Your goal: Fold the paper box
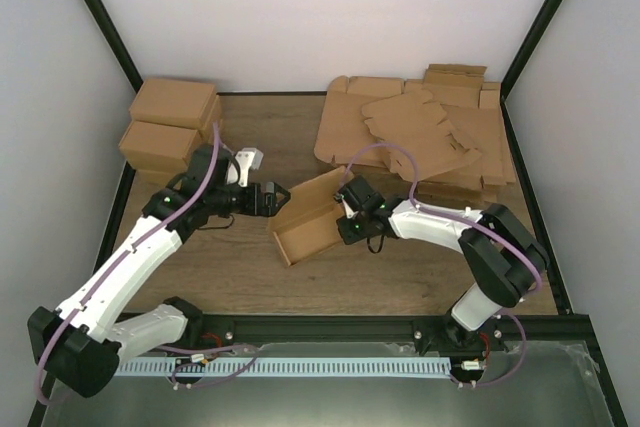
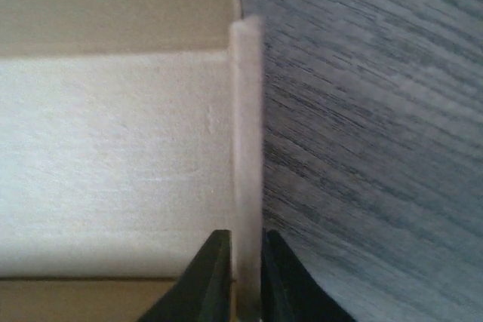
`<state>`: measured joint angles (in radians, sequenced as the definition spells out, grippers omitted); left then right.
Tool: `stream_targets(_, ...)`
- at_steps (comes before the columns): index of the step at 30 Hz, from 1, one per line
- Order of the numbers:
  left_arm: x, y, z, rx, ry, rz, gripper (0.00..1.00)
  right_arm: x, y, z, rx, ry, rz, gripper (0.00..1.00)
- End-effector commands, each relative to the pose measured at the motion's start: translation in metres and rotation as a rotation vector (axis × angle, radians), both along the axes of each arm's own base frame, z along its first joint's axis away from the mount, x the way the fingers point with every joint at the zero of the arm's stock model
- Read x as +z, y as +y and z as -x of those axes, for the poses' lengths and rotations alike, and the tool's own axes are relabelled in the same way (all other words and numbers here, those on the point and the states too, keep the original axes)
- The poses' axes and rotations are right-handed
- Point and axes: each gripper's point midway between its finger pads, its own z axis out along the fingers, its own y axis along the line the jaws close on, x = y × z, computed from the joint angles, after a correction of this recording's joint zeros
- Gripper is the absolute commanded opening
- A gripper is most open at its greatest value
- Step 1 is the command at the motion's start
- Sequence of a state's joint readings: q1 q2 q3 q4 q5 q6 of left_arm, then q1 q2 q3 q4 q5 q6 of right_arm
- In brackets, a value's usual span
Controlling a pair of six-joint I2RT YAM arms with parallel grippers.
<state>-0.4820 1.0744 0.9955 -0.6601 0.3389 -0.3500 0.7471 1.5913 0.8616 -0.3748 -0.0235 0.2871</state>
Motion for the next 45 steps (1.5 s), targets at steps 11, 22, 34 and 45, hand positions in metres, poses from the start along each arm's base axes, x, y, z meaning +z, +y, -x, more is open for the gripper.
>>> stream_targets(11,-0.039,-0.003,0.0,-0.009,0.046,-0.002,0.98,0.009,0.016,-0.02,0.056,-0.093,-0.016,0.28)
stream_targets(22,-0.047,-0.002,-0.004,0.004,0.055,-0.019,0.98,-0.011,0.013,-0.028,0.036,-0.204,0.216,0.07)
stream_targets(34,-0.033,0.009,-0.009,0.084,0.012,-0.024,0.98,0.006,0.011,-0.025,-0.083,-0.193,0.161,0.41)
stream_targets(45,-0.038,0.026,0.008,0.203,0.055,0.031,1.0,0.071,0.039,-0.003,0.138,-0.23,-0.245,0.7)
